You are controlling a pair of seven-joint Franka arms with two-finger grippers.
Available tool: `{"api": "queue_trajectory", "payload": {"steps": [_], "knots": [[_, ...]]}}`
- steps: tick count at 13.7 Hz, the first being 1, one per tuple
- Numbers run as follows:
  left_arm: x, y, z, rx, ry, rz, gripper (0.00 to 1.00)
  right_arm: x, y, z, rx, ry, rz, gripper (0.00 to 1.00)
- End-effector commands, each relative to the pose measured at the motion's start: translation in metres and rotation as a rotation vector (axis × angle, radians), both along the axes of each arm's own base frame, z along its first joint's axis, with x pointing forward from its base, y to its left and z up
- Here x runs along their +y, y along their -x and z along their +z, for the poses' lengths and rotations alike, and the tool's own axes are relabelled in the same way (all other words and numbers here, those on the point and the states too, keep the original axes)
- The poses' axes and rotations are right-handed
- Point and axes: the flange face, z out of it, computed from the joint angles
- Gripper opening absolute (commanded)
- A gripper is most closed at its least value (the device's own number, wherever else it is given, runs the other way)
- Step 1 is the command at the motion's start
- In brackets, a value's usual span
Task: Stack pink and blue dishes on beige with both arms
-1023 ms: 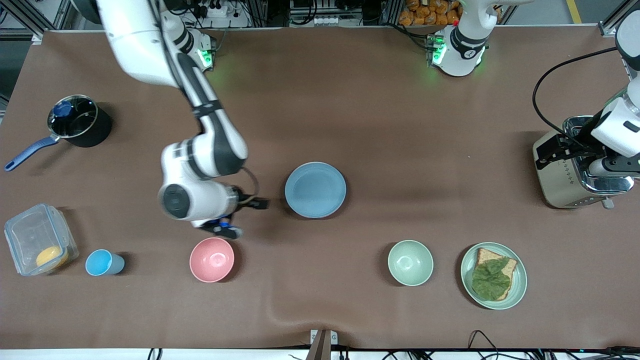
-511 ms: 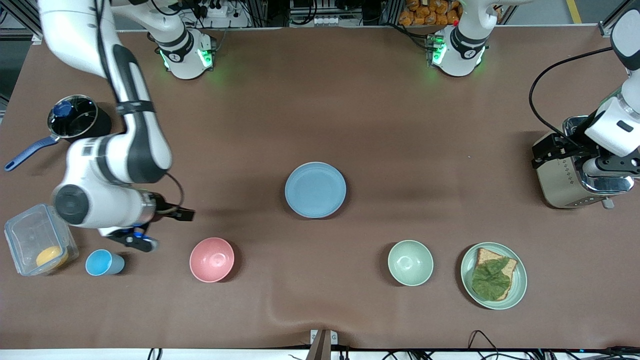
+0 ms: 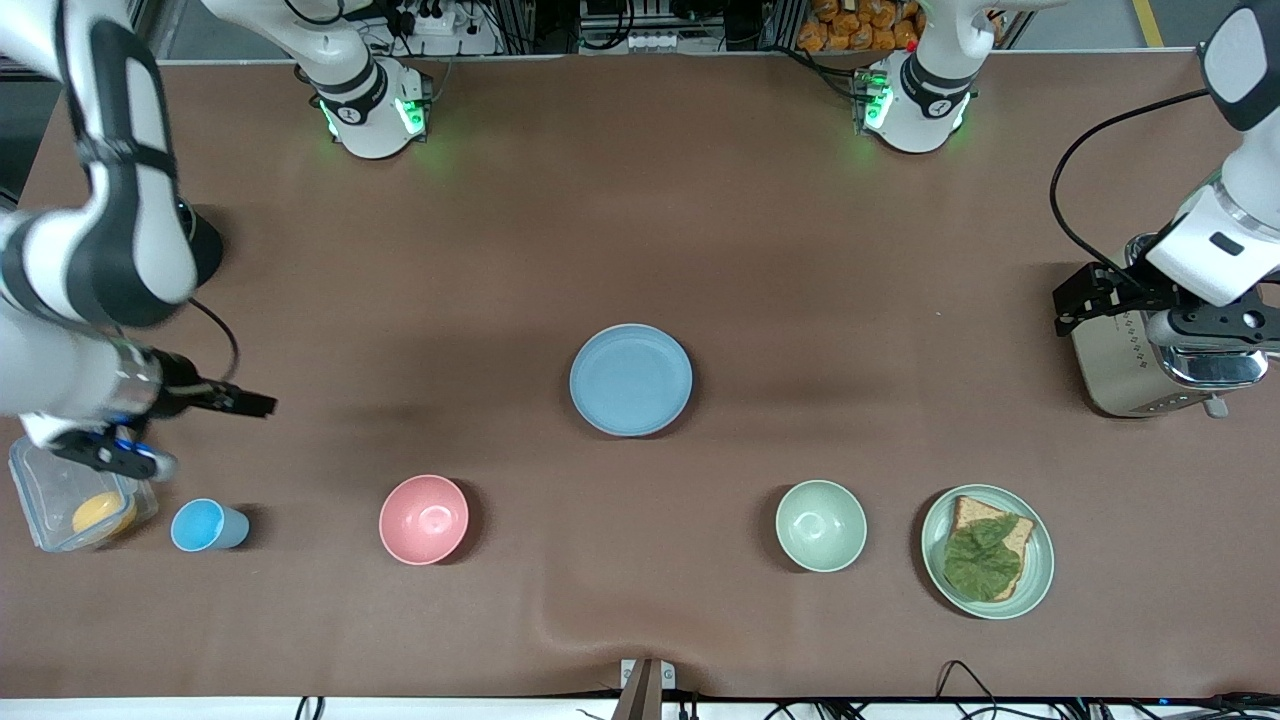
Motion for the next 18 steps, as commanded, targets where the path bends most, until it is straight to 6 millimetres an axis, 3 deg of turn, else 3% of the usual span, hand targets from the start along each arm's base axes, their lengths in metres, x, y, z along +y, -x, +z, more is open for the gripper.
{"api": "queue_trajectory", "payload": {"steps": [1, 4, 7, 11, 18], "knots": [[0.013, -0.004, 0.008, -0.007, -0.02, 0.014, 1.0, -0.001, 0.05, 0.065, -0.046, 0.032, 0.048, 1.0], [0.019, -0.007, 0.006, -0.004, -0.02, 0.025, 1.0, -0.01, 0.082, 0.134, -0.07, 0.049, 0.041, 1.0], [0.019, -0.006, 0.005, -0.002, -0.019, 0.026, 1.0, -0.019, 0.091, 0.168, -0.059, 0.051, 0.026, 1.0], [0.027, -0.003, 0.002, 0.035, 0.037, 0.055, 1.0, 0.026, 0.079, 0.153, -0.058, 0.068, 0.108, 1.0], [0.031, -0.005, 0.0, 0.04, 0.035, 0.062, 1.0, 0.009, 0.075, 0.155, -0.084, 0.068, 0.077, 1.0]]}}
